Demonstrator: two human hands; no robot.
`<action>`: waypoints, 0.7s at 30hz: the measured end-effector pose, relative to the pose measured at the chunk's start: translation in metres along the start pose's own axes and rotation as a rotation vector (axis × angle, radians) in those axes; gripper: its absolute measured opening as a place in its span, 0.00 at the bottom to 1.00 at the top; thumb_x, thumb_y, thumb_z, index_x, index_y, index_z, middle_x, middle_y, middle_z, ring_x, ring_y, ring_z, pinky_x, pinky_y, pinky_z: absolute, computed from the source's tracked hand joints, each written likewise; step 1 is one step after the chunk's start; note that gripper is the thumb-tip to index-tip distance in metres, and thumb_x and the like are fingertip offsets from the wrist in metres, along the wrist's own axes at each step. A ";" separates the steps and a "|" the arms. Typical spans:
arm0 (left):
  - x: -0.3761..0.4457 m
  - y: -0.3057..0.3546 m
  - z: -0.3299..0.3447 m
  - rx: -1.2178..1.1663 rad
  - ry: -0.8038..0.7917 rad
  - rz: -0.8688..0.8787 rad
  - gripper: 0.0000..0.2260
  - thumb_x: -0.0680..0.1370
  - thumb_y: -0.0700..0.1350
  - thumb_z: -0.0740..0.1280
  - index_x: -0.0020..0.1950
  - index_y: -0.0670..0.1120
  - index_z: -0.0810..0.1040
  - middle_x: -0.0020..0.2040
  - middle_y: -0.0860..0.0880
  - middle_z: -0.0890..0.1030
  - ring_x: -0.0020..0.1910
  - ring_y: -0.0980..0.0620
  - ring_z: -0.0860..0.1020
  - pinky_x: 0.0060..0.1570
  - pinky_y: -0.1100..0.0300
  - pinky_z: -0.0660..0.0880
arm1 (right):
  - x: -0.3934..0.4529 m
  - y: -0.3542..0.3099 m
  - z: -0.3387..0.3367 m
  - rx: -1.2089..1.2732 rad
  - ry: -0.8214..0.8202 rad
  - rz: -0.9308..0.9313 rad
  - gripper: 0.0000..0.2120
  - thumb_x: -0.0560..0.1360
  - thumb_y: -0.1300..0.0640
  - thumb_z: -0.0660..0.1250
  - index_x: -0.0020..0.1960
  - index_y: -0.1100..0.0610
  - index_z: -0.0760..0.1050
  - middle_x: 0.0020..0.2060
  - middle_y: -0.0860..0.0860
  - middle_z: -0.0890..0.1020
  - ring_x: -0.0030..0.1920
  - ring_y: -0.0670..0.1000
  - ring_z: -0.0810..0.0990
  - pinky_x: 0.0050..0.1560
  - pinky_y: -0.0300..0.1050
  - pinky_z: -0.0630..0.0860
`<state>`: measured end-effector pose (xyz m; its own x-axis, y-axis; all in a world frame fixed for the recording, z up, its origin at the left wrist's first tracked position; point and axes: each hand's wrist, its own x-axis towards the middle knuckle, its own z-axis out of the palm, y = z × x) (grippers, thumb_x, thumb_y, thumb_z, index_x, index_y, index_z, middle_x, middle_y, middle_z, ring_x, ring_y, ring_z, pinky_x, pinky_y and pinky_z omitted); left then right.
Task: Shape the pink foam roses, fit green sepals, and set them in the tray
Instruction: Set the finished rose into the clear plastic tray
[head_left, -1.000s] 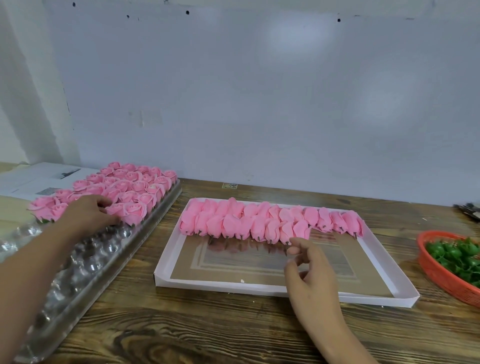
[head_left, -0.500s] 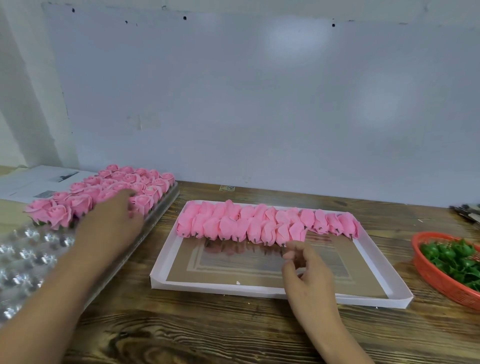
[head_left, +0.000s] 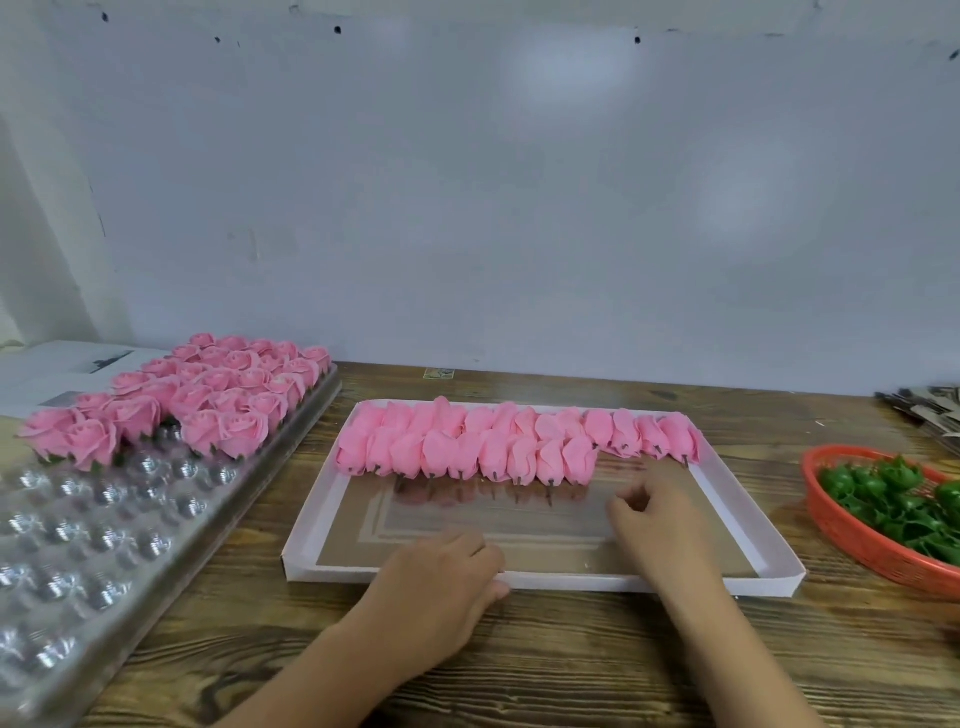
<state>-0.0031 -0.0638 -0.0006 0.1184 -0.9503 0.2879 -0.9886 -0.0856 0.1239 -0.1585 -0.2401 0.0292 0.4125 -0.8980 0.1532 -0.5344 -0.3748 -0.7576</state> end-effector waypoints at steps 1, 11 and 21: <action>0.000 -0.001 0.001 -0.009 0.012 0.004 0.11 0.84 0.56 0.56 0.54 0.52 0.75 0.52 0.54 0.77 0.52 0.53 0.75 0.50 0.56 0.75 | 0.003 -0.002 -0.003 -0.031 -0.036 0.017 0.17 0.71 0.62 0.64 0.28 0.51 0.63 0.22 0.44 0.68 0.26 0.46 0.67 0.28 0.41 0.60; -0.002 0.000 0.001 -0.020 0.034 -0.011 0.12 0.83 0.56 0.57 0.53 0.52 0.75 0.49 0.55 0.78 0.49 0.54 0.76 0.47 0.58 0.75 | 0.043 -0.034 0.001 -0.051 -0.186 0.173 0.10 0.75 0.55 0.65 0.37 0.57 0.75 0.20 0.48 0.73 0.15 0.42 0.71 0.14 0.32 0.60; -0.002 0.002 0.000 -0.020 0.033 -0.029 0.13 0.83 0.57 0.56 0.55 0.52 0.76 0.51 0.55 0.78 0.51 0.54 0.75 0.48 0.59 0.72 | 0.051 -0.039 0.016 -0.091 -0.217 0.147 0.09 0.76 0.58 0.66 0.46 0.63 0.81 0.29 0.50 0.75 0.28 0.46 0.70 0.21 0.24 0.63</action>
<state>-0.0051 -0.0619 -0.0011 0.1503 -0.9371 0.3152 -0.9826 -0.1066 0.1518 -0.1046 -0.2679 0.0568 0.4687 -0.8775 -0.1015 -0.6602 -0.2717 -0.7002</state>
